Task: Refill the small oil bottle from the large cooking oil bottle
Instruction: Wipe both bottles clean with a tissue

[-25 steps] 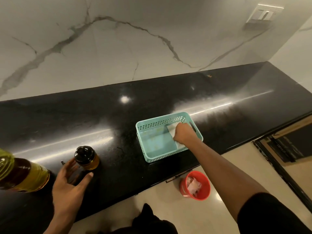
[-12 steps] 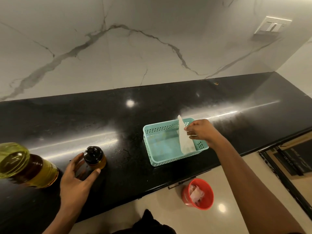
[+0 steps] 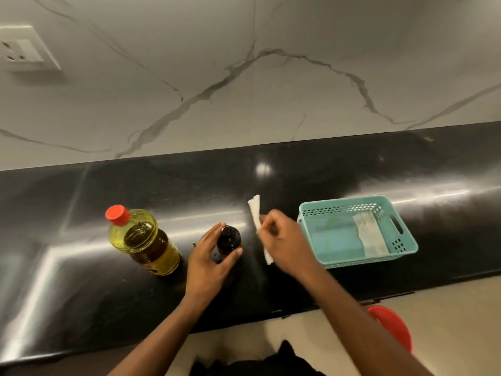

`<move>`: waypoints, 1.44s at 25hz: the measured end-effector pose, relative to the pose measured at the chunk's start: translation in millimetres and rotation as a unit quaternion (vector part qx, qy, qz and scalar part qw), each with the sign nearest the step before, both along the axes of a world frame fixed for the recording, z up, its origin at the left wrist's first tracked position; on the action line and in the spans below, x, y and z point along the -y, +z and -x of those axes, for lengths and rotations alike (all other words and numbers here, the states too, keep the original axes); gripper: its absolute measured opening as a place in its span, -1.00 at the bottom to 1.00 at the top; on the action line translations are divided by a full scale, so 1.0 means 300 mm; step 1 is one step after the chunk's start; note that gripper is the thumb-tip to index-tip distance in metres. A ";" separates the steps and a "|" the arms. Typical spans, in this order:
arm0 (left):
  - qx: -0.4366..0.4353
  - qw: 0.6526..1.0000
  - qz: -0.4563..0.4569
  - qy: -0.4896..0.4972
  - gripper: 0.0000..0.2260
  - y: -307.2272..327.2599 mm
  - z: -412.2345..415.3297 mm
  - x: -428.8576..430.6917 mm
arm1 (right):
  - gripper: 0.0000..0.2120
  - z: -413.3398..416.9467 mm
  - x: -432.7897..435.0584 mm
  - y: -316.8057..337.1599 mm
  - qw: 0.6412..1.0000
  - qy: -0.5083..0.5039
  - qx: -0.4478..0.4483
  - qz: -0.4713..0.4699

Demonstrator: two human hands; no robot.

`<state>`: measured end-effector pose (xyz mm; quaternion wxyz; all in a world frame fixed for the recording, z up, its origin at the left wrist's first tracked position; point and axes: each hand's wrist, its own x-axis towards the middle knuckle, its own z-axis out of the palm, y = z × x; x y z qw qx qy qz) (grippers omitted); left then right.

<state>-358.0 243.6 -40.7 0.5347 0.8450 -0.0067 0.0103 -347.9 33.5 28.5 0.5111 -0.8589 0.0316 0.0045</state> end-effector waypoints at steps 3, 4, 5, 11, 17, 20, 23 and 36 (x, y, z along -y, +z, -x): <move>0.013 1.000 0.006 -0.011 -0.44 0.011 0.000 -0.014 | -0.79 0.021 -0.161 -0.072 0.997 0.077 -0.011 0.014; 0.015 1.000 0.002 -0.013 -0.44 0.014 -0.002 -0.016 | -0.62 0.026 -0.182 -0.086 0.995 0.094 -0.017 0.013; 0.018 1.000 -0.011 -0.014 -0.43 0.015 -0.006 -0.018 | -0.47 0.035 -0.194 -0.092 0.995 0.097 -0.027 0.008; 0.023 0.998 -0.050 -0.043 -0.43 0.007 -0.008 -0.031 | -0.31 0.162 -0.226 -0.162 0.992 0.114 -0.061 -0.011; 0.057 0.996 -0.055 -0.049 -0.39 0.003 -0.015 -0.040 | -0.41 -0.016 -0.258 -0.132 0.990 0.076 -0.089 -0.084; 0.060 0.995 -0.049 -0.064 -0.43 -0.002 -0.015 -0.041 | -0.36 0.061 -0.265 -0.164 0.993 0.063 -0.061 -0.073; 0.046 0.996 -0.050 -0.052 -0.45 -0.019 -0.016 -0.038 | -0.34 0.183 -0.240 -0.208 0.993 0.091 -0.056 -0.040; 0.043 0.992 -0.047 -0.105 -0.43 -0.036 -0.024 -0.077 | -0.25 0.156 -0.215 -0.226 0.994 0.106 -0.016 -0.034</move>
